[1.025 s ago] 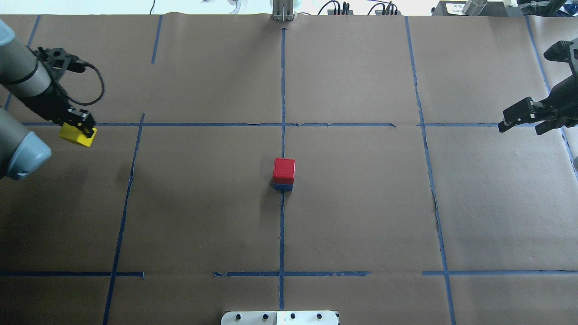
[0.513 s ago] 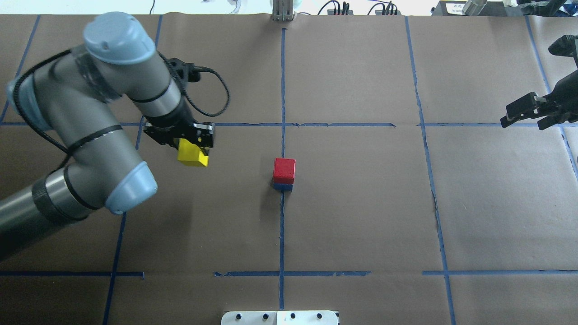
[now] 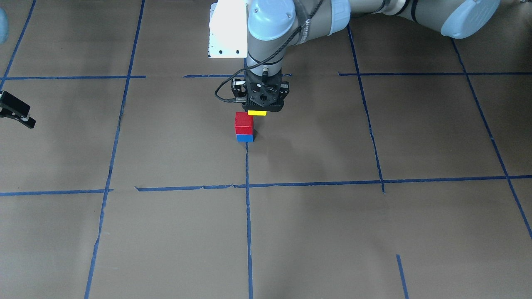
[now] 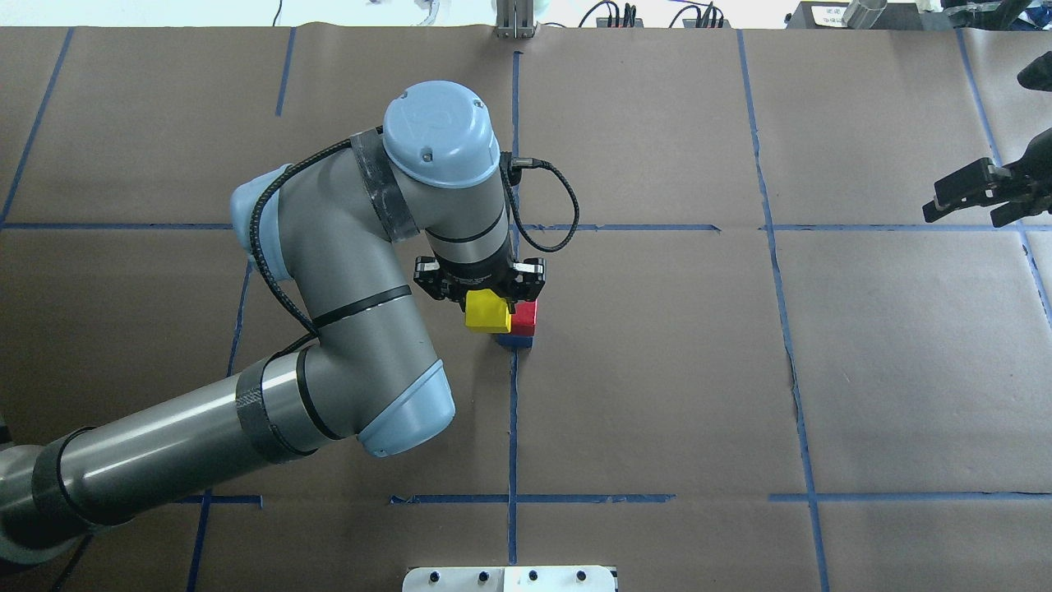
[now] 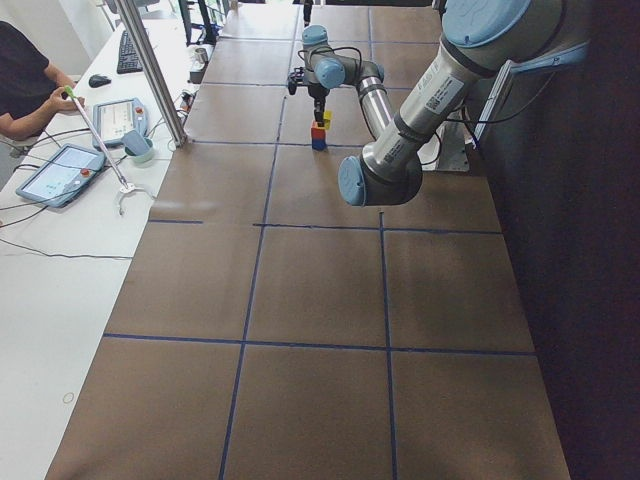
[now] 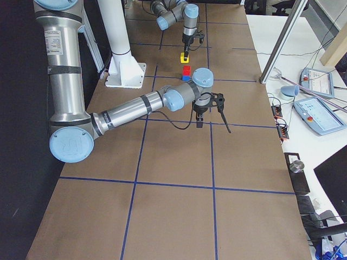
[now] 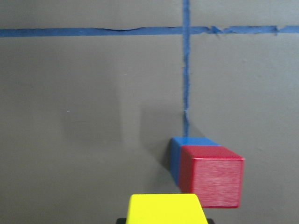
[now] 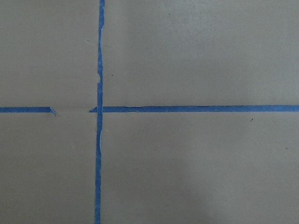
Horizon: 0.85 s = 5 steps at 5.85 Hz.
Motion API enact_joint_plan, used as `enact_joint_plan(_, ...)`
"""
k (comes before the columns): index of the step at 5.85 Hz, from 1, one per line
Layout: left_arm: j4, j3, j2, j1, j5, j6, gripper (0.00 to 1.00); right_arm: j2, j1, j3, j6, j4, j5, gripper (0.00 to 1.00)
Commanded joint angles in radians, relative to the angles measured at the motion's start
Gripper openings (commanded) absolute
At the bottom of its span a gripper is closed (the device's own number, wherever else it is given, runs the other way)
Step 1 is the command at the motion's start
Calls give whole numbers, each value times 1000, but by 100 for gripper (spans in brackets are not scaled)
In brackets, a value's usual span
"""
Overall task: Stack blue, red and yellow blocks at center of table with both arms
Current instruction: 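Carry the yellow cube with the left gripper over the red cube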
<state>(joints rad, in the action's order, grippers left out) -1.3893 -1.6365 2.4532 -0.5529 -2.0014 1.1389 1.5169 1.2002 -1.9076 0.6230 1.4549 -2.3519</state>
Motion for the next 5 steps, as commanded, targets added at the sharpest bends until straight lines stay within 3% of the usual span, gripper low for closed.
enact_joint_plan(1, -2, 32, 23, 16, 74, 2, 0, 0, 1, -2, 6, -2, 0, 100)
enact_joint_plan(5, 0, 109, 82, 48, 98, 1, 0, 6, 1, -1, 4, -5, -1, 100)
